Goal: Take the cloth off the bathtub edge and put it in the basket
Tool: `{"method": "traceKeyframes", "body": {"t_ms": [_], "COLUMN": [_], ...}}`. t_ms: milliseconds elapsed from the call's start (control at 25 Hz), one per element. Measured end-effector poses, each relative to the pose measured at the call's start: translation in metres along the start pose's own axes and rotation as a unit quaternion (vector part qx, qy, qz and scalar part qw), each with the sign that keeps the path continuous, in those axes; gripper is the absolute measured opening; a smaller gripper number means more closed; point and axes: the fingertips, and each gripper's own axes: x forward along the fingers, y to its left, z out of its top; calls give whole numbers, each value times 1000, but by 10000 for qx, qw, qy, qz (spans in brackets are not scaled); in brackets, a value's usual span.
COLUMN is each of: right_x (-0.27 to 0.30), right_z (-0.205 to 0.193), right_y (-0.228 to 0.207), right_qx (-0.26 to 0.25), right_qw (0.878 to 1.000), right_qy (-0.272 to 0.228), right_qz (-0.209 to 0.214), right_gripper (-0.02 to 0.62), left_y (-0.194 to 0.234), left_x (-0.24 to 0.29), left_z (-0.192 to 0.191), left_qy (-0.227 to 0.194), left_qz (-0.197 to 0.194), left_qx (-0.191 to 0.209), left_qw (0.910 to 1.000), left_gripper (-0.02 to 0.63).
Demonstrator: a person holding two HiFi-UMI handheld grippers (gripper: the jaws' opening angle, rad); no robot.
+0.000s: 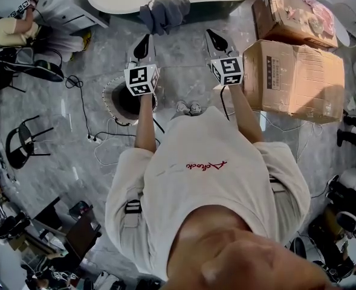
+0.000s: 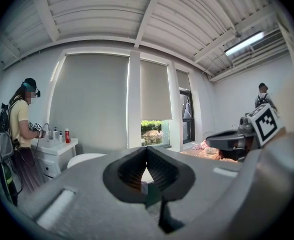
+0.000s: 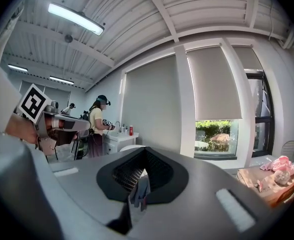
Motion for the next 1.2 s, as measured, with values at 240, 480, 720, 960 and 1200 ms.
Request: {"method": "traceKeyframes", "body": {"t_ms": [240,480,720,960,1200], "right_x": [19,37,55,64,71], "right_z": [10,16,18,21,19], "right_y": [14,31,47,50,54], "right_qx": [-32,-110,-140,-131,-140], "right_qw": [10000,9999,9999,9999,9998], "right_qy": [-49,-46,-42,-46,-45], "right_qz": [-27,20,24,-80,-156], "right_gripper": [5,5,5,5,5], "left_y": [23,48,70,82,85], "left_x": [-1,-3,-2,4,8], "left_z": [-4,-6,-9,-10,-14], "left_qy": [-2,-26,-97,-133,-112], "left_qz": [23,30,-7,-115,-244], "left_qx": [-52,-115,-205,-252,-228], "left_qw": [10000,9999,9997,9995,9994], "left_gripper": [3,3,3,3,3]}}
